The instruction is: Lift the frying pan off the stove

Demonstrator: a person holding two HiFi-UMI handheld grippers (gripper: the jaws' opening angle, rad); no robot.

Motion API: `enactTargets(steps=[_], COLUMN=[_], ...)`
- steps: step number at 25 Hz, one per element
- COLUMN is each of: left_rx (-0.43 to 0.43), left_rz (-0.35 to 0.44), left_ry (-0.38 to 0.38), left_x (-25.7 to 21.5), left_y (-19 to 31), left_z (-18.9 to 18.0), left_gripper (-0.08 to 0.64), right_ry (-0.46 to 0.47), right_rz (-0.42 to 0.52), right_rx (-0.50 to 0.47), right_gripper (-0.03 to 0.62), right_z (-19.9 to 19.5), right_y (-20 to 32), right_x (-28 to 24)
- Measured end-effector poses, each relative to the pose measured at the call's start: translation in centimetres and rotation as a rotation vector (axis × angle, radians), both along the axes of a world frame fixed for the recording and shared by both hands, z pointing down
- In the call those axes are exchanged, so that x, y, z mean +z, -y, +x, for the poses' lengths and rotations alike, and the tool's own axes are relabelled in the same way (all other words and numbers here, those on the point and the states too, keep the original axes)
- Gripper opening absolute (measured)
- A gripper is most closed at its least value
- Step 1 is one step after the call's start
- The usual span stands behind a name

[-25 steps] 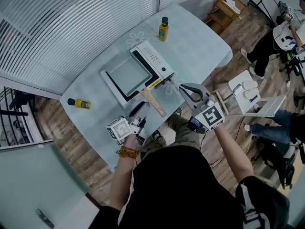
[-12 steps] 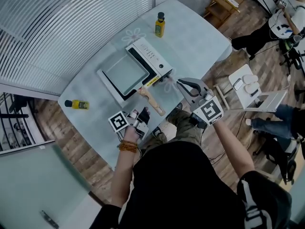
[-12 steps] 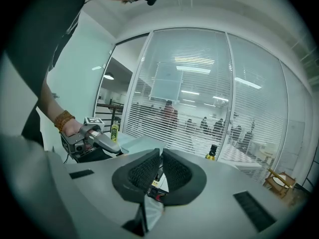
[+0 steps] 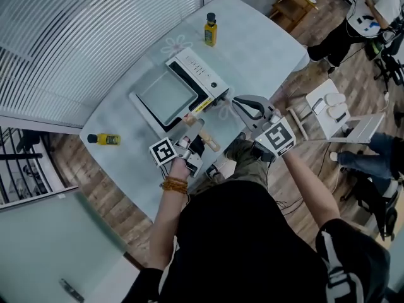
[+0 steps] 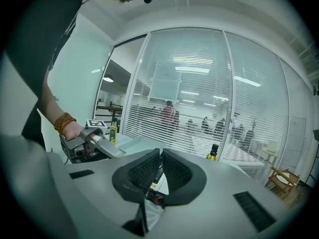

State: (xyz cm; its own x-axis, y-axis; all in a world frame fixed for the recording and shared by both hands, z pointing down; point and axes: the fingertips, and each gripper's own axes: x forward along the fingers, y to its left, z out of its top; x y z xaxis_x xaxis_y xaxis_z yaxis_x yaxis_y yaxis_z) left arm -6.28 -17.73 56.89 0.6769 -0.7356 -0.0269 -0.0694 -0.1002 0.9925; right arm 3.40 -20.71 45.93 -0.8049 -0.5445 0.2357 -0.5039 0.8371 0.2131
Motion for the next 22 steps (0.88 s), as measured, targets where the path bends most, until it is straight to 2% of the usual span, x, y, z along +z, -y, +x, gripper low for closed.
enactTargets(steps=[6,10,13,17,22], left_rx=[0.016,0.030,0.043,0.049,0.067], left_rz=[-0.043,-0.046,-0.039,-0.043,-0.037], left_ry=[-0.039,-0.065,-0.065,-0.079,-0.091], left_x=[1.1,0.6,0.5,0.6,0.5], left_y=[-0.1,0.0,-0.1,-0.3,-0.4], left_z=[-0.2,-0.1,-0.1,-0.2,-0.2], left_gripper=[0.146,0.138,0.140,0.138,0.138], right_ry=[0.017,0.083,0.073,0.064,0.077], right_rz=[-0.025,-0.154,-0.224,-0.369,-0.634], right_rx=[-0.007,-0.029,-0.083,-0.195,-0.348], right_gripper=[0.006,0.006,0.006,0.018,0.086], right_z=[-0.4,-0.5,-0.9,-2.1,-3.2], right_y=[0.2,0.6,0.5,-0.7,-2.6], right_x=[0.2,0.8,1.5,2.8,5.0])
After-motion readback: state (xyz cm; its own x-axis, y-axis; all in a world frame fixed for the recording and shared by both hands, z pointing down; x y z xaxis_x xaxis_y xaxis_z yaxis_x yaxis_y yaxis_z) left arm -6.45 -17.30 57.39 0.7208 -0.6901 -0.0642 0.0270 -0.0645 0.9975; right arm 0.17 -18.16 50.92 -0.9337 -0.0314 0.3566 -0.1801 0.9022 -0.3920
